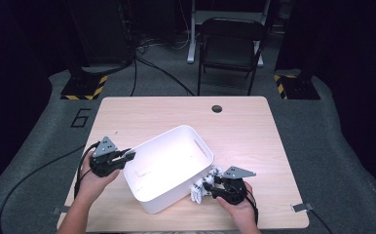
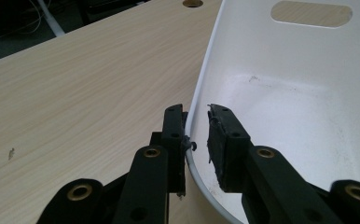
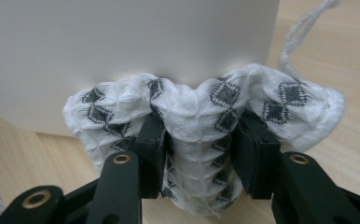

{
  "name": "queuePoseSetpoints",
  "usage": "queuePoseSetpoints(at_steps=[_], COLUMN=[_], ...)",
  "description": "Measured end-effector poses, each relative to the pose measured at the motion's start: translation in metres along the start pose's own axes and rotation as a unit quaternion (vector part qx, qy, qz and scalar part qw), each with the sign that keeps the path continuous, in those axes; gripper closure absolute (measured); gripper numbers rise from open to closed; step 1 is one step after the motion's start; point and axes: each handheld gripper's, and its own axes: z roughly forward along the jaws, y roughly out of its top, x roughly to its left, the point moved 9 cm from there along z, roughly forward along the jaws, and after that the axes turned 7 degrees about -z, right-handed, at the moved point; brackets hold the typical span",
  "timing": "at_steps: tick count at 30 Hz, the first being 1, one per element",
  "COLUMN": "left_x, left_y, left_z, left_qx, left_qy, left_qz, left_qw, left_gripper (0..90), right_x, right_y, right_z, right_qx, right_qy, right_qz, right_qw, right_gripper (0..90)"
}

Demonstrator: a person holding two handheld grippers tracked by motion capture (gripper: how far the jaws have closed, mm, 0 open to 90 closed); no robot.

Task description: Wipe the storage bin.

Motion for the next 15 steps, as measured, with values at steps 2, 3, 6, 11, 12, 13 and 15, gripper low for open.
queuePoseSetpoints(at_steps=[2, 3, 6, 11, 12, 13, 15], left_x=[0.000, 0.000, 0.000, -0.001, -0.001, -0.001, -0.001], left_y=[0.000, 0.000, 0.000, 0.000, 0.000, 0.000, 0.000], left_z=[0.000, 0.000, 0.000, 0.000, 0.000, 0.000, 0.000], left_qx=[0.000, 0.000, -0.002, -0.001, -0.001, -0.001, -0.001], left_qy=[-0.001, -0.001, 0.000, 0.001, 0.001, 0.001, 0.001], left_qz=[0.000, 0.000, 0.002, 0.005, 0.005, 0.005, 0.005], left_qw=[1.0000, 1.0000, 1.0000, 1.0000, 1.0000, 1.0000, 1.0000], left_gripper=[76.3, 76.3, 76.4, 76.5, 76.5, 76.5, 76.5], right_x=[0.002, 0.002, 0.007, 0.009, 0.010, 0.010, 0.009], right_y=[0.010, 0.014, 0.027, 0.029, 0.025, 0.022, 0.017], right_z=[-0.008, -0.011, -0.022, -0.022, -0.020, -0.017, -0.013], right_qx=[-0.024, -0.034, -0.069, -0.069, -0.061, -0.056, -0.043], right_qy=[-0.003, -0.003, 0.003, 0.014, 0.017, 0.024, 0.024], right_qz=[-0.002, -0.004, -0.001, -0.012, -0.004, 0.002, 0.004], right_qw=[0.9997, 0.9994, 0.9976, 0.9975, 0.9980, 0.9981, 0.9988], right_gripper=[58.1, 58.3, 58.8, 58.8, 58.8, 58.9, 58.9])
